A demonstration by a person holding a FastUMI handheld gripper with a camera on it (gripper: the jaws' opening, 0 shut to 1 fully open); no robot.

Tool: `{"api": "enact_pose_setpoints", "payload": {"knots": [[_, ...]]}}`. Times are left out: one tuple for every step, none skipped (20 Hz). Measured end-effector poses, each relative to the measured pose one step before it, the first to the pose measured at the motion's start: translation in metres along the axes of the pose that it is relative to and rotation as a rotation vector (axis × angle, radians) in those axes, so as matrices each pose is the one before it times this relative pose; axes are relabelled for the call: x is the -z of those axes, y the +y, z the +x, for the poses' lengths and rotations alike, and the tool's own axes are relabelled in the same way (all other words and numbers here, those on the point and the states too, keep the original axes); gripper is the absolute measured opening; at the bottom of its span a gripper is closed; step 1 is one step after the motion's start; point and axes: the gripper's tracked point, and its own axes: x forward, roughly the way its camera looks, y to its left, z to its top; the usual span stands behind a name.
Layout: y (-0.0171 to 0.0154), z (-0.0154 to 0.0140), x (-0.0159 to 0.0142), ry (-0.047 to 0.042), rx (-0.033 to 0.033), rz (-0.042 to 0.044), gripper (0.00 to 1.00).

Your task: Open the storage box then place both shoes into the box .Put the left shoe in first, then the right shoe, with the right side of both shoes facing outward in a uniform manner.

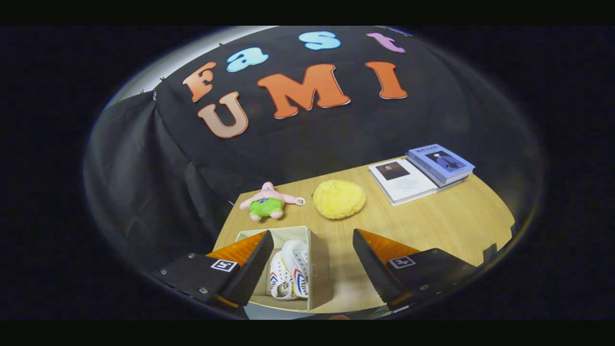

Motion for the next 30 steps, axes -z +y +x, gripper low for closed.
{"api": "enact_pose_setpoints", "payload": {"knots": [[-0.00543, -0.00593, -0.01094, -0.02706, 0.00774, -0.00798, 0.98], [-0.00538, -0.00426, -0.01103, -0.02769, 0.0064, -0.00737, 0.98], [-0.0051, -0.00498, -0.01116, -0.02655, 0.00794, -0.01053, 0.98], [-0.00604, -0.00415, -0.01166, -0.02791, 0.01209, -0.01489, 0.98], [-0.00775, -0.00346, -0.01114, -0.0318, 0.01478, -0.01842, 0.98], [-0.00654, -0.0042, -0.0118, -0.03305, 0.01193, -0.02077, 0.98], [-0.00531, -0.00428, -0.00985, -0.03008, 0.01055, -0.01993, 0.98], [-0.00467, -0.0025, -0.00918, -0.02672, 0.00787, -0.0201, 0.98], [-0.00533, -0.00355, -0.00774, -0.02429, 0.01085, -0.02063, 0.98], [-0.0052, -0.00159, -0.00662, -0.02213, 0.00851, -0.0179, 0.98], [-0.00245, -0.00174, -0.00589, -0.0191, 0.00093, -0.00699, 0.98], [-0.00202, -0.00184, -0.00387, -0.01182, 0.00202, 0.0064, 0.98], [-0.00101, -0.00226, -0.00316, -0.00692, -0.0009, 0.01388, 0.98], [-0.00112, -0.0006, -0.00169, -0.00828, 0.00139, 0.01758, 0.98], [-0.00071, -0.00085, -0.00129, -0.00834, 0.0006, 0.01312, 0.98], [-0.00195, -0.00016, 0.00064, -0.0062, 0.00159, 0.00743, 0.98], [-0.00075, -0.00079, 0.00137, -0.00013, 0.00251, 0.00318, 0.98], [-0.00113, -0.00068, 0.00093, 0.00154, -0.00032, 0.00011, 0.98], [-0.00073, -0.00057, 0.00126, 0.00233, 0.00315, 0.00244, 0.98], [-0.00135, 0.00045, 0.00145, 0.00268, 0.0044, 0.00857, 0.98], [0.00013, 0.00014, 0.0027, 0.00506, -0.00151, 0.01237, 0.98], [0.00119, -0.00036, 0.00296, 0.00666, -0.00433, 0.00971, 0.98], [0.00013, -0.00043, 0.00289, 0.00625, -0.00003, 0.00283, 0.98], [-0.00165, 0.00037, 0.00084, 0.00197, 0.0032, -0.00384, 0.98], [-0.00157, -0.00024, 0.0013, 0.00083, 0.00367, -0.00505, 0.98], [0.00015, -0.00014, 0.0003, 0.00074, -0.0006, -0.00142, 0.98], [0.00077, -0.00053, 0.00059, 0.0, -0.00276, 0.00109, 0.98], [-0.0001, -0.0011, 0.00094, 0.00321, 0.00021, 0.00294, 0.98], [-0.0009, -0.00034, 0.00125, 0.00178, -0.00002, 0.00292, 0.98], [-0.00009, -0.00062, 0.00016, 0.00019, 0.00002, 0.00195, 0.98]]}}
